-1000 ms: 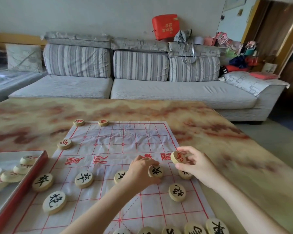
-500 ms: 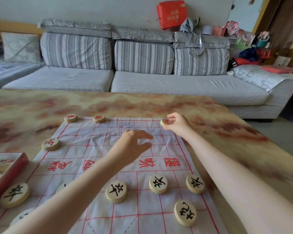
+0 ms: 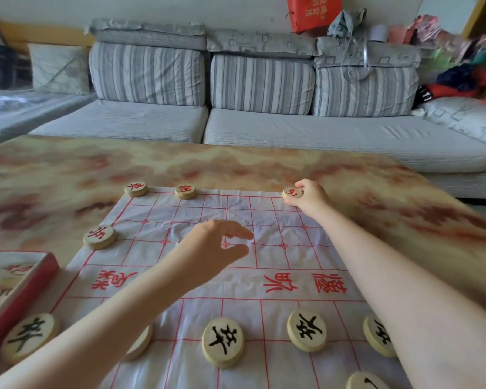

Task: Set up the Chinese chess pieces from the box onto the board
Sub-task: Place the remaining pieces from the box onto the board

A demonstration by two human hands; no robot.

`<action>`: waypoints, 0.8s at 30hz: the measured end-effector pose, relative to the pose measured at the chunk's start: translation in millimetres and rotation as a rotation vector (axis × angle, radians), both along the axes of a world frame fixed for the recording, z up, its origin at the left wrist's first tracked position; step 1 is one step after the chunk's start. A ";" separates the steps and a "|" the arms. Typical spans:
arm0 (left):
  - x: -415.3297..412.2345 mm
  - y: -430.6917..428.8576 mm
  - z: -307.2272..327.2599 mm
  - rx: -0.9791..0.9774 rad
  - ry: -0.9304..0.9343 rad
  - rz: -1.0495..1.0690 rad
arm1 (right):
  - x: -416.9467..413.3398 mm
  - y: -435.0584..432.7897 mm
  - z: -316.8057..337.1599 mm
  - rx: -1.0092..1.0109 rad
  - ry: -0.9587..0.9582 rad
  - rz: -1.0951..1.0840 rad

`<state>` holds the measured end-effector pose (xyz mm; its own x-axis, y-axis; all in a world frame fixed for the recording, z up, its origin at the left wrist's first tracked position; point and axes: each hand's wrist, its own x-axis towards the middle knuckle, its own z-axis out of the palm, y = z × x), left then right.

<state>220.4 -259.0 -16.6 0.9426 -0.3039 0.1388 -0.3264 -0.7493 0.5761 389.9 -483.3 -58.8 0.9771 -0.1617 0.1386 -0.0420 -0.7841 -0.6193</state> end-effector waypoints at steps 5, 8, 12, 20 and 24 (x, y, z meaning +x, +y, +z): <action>-2.9 15.0 -0.6 -0.038 -0.004 0.010 | -30.6 11.5 7.6 -0.140 -0.120 -0.021; -11.2 25.6 2.5 -0.057 -0.013 0.021 | -63.0 30.6 16.9 -0.127 -0.148 0.089; -24.7 47.0 10.8 -0.083 -0.033 0.050 | -114.2 66.3 34.7 0.008 -0.055 0.316; -70.9 123.5 22.4 -0.118 -0.022 0.254 | -205.4 153.9 64.5 0.082 0.123 0.667; -101.1 177.9 19.2 -0.073 -0.029 0.417 | -230.3 198.6 66.9 0.085 0.141 0.759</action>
<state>119.3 -81.2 2.7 0.9780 0.1148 0.1742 -0.0205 -0.7780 0.6279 159.6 -284.7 8.1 0.8318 0.5546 0.0221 0.4051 -0.5794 -0.7072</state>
